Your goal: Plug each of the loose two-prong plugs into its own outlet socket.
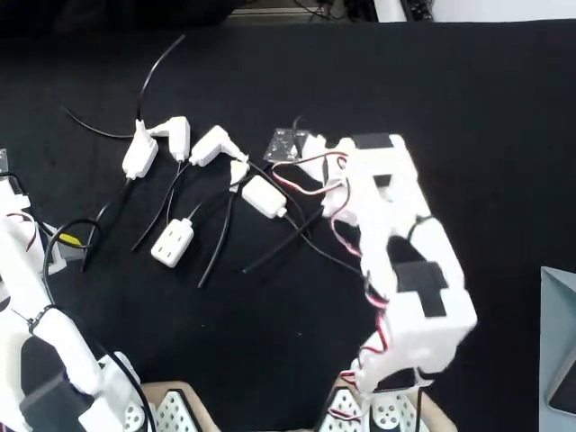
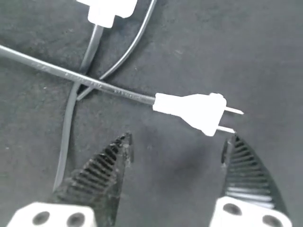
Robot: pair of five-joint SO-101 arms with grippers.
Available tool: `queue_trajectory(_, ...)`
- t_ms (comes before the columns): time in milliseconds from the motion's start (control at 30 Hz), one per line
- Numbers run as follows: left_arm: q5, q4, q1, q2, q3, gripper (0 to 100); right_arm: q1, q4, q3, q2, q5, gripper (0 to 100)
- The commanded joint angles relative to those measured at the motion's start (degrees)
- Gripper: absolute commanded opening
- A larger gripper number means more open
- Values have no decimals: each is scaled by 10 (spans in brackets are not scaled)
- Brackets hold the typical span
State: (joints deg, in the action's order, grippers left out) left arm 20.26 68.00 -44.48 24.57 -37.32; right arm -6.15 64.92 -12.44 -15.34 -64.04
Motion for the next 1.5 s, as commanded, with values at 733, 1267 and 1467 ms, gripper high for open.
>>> queue_trajectory(733, -4, -6, 5, 18, -16, 299, 28, 8, 101, -73, 47, 12)
queue_trajectory(1267, -5, -3, 5, 18, -16, 299, 13, 173, 103, 35, 200, 108)
queue_trajectory(1467, -5, -3, 1, 18, -16, 299, -18, 114, 127, -22, 359, 158)
